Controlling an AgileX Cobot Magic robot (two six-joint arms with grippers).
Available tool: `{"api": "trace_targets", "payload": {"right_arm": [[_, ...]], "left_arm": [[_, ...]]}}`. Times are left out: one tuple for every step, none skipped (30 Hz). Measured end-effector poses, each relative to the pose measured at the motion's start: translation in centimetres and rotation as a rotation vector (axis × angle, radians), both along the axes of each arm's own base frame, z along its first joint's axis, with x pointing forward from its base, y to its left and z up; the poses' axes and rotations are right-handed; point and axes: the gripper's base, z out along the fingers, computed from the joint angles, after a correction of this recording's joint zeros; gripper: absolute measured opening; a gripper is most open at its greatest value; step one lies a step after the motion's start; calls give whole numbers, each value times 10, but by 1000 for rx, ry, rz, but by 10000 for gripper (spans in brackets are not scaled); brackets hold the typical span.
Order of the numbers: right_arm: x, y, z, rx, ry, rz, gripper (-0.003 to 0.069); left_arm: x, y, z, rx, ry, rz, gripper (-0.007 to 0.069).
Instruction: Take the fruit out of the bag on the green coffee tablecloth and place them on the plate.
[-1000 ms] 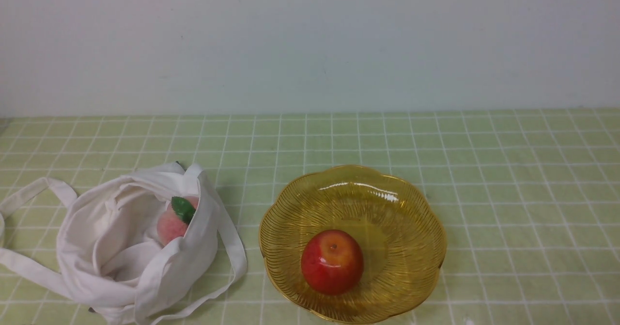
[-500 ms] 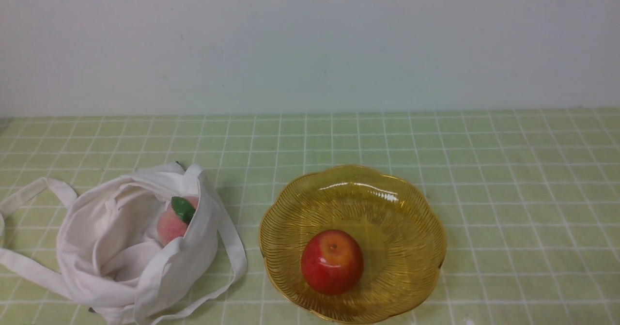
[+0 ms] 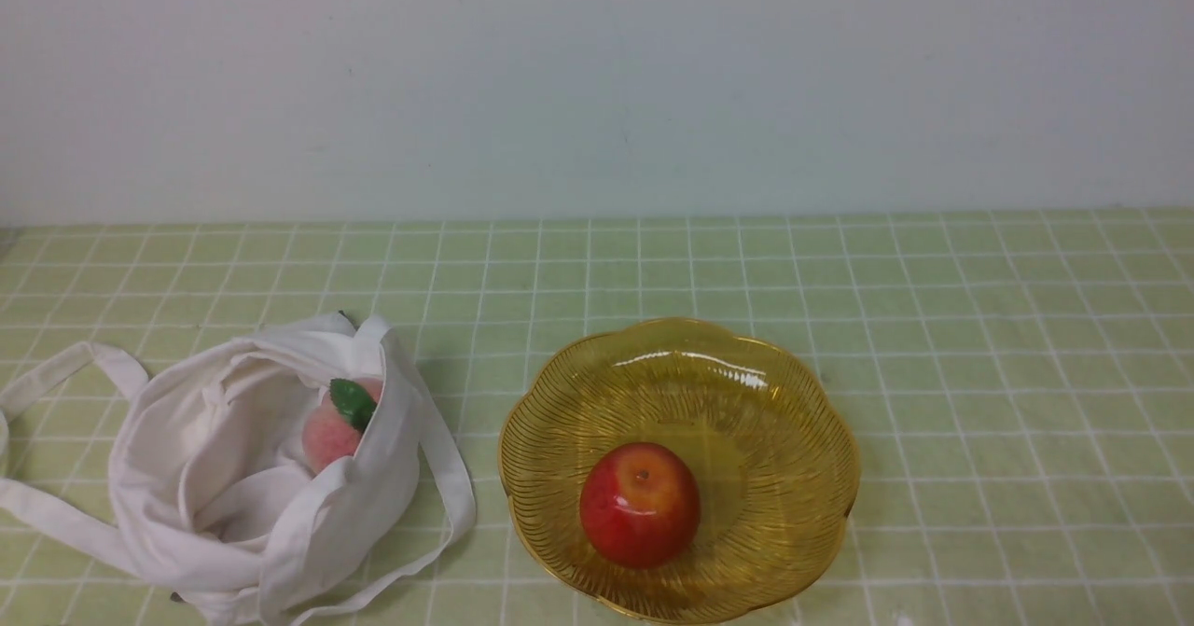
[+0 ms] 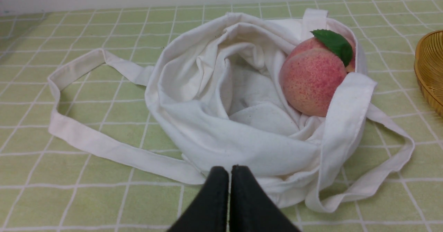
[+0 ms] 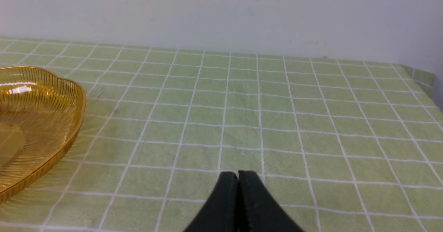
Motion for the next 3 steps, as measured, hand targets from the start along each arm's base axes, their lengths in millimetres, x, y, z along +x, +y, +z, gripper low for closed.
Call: {"api": "trace_targets", "payload": {"right_arm": [[0, 0, 0, 0, 0, 0, -13], [0, 0, 0, 0, 0, 0, -13], [0, 0, 0, 0, 0, 0, -13]], "left_arm": [[0, 0, 0, 0, 0, 0, -8], [0, 0, 0, 0, 0, 0, -8], [0, 0, 0, 0, 0, 0, -8]]}}
